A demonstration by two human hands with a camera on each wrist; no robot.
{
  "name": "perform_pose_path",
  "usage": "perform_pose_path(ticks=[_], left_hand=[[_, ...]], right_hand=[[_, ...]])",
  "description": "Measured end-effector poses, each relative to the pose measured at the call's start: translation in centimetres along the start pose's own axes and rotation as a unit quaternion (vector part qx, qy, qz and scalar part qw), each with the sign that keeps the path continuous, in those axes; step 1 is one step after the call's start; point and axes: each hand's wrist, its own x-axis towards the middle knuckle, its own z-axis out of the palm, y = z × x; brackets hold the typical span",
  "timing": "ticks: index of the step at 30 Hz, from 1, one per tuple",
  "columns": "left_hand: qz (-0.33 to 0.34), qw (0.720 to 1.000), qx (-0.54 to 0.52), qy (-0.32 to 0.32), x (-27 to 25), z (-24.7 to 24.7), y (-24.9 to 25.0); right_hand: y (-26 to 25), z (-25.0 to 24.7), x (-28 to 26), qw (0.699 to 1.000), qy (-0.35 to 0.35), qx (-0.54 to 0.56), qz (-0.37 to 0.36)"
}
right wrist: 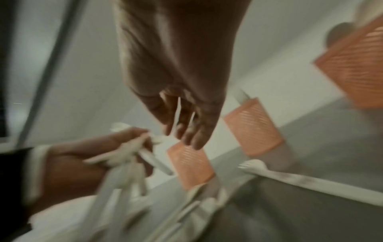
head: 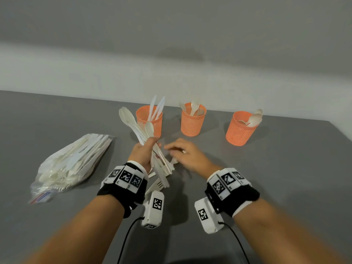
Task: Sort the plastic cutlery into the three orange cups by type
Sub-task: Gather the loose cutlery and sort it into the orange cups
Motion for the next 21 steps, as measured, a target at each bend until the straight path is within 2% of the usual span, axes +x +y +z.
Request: perform_pose_path(ticks=[2,3,4,6,9,13,16,19,21], left_hand=[[-0.005,1.000,0.013,-0.009,0.1,-0.4,0.4],[-0.007,1.000,0.016,-0.022,0.1,-0.5,0.5],[-0.010,0.999,0.011,-0.037,0.0,-0.5,0.6],[-0.019,0.997,-0.014,-0.077,-0.1,-0.5,0.7],[-0.014,0.991,-0.043,-0.126,-0.3,-0.4,0.7],[-0.022,0.988,-0.045,-0.143,-0.4,-0.4,1.0],[-0.045,0.987,-0.050,-0.149,0.0,-0.4,1.2],[-0.045,0.984,-0.061,-0.161,0.3,-0.1,1.2],[-0.047,0.978,-0.102,-0.175,0.4,0.3,1.2]], right_hand=[[2.5,-1.1,0.5,0.988,0.062,-0.088,0.107],[3.8,-1.5,0.4,0.969,0.057,-0.172,0.167],[4.7,-1.7,0.2,0.943,0.026,-0.254,0.213],[5.7,-1.6,-0.2,0.901,-0.036,-0.353,0.249],[6.4,-1.4,-0.2,0.901,-0.024,-0.323,0.287],[7.1,-1.7,-0.5,0.906,-0.042,-0.258,0.333],[6.6,-1.8,-0.8,0.919,-0.018,-0.237,0.314],[4.4,-1.9,-0.1,0.971,0.080,-0.116,0.194],[2.0,-1.7,0.5,0.986,0.114,-0.042,0.111]])
